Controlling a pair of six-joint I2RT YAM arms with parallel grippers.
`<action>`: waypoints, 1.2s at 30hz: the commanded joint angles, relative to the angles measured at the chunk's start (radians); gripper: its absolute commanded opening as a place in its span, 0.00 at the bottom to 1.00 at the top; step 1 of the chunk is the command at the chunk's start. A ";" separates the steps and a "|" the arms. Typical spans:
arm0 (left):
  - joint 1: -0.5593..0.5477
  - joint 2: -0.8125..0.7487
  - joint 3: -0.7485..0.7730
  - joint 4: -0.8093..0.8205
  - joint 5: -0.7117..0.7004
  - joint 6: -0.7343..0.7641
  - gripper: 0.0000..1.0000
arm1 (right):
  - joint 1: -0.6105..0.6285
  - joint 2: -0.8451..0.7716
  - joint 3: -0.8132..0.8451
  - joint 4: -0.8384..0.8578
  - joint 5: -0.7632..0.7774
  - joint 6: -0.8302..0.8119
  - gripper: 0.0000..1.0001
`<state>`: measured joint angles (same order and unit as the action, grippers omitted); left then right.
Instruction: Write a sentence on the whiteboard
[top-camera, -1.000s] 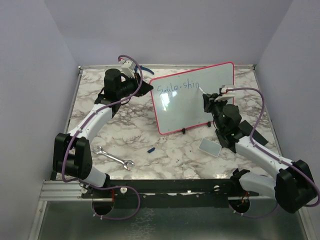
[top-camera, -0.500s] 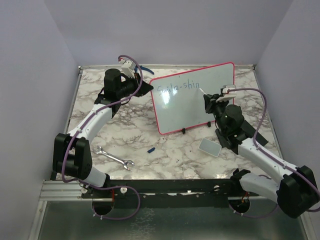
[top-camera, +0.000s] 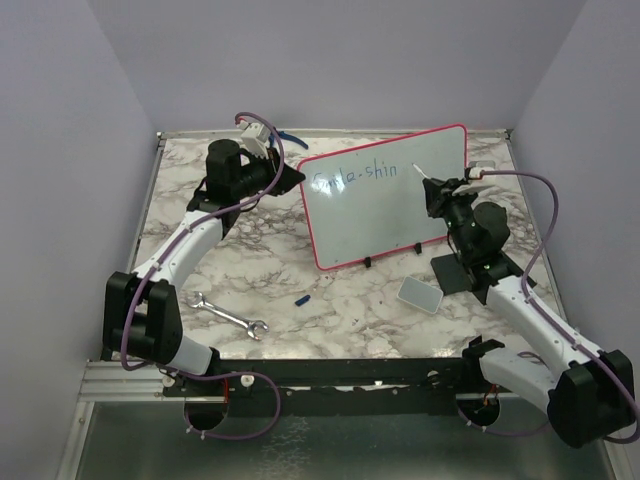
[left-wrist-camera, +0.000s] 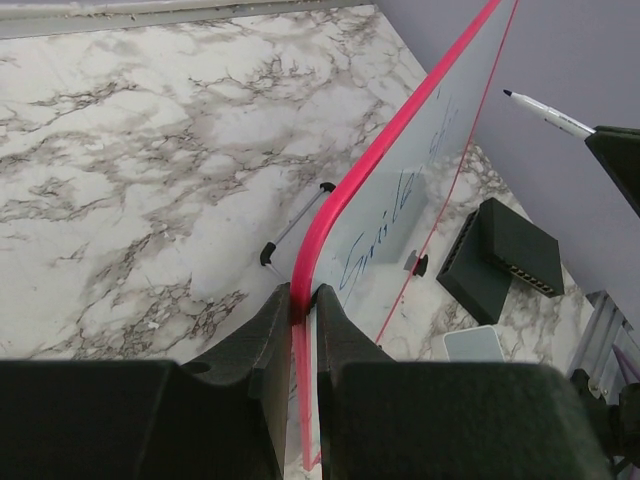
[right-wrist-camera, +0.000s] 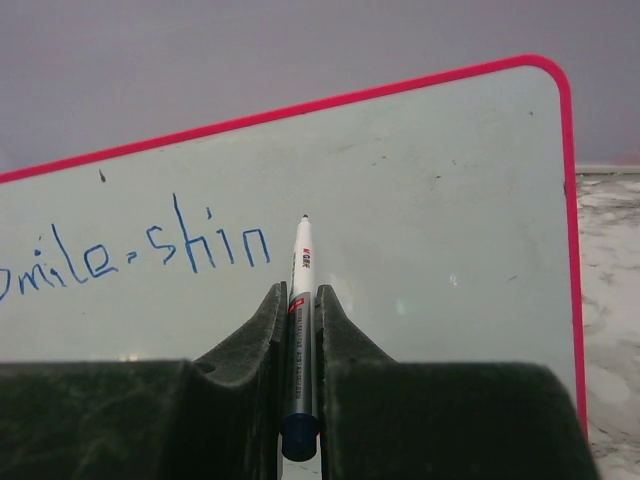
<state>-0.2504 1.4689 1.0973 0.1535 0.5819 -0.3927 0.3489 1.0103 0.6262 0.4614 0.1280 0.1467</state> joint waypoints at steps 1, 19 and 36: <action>0.008 -0.047 -0.016 -0.017 -0.042 0.042 0.02 | -0.038 -0.010 -0.008 0.001 -0.099 0.028 0.01; 0.008 -0.044 -0.014 -0.023 -0.042 0.044 0.03 | -0.041 0.068 0.003 0.047 -0.133 0.063 0.01; 0.008 -0.044 -0.012 -0.022 -0.039 0.044 0.02 | -0.041 0.099 0.009 0.063 -0.072 0.051 0.01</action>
<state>-0.2504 1.4548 1.0954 0.1310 0.5678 -0.3759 0.3122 1.1007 0.6250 0.4995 0.0238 0.2016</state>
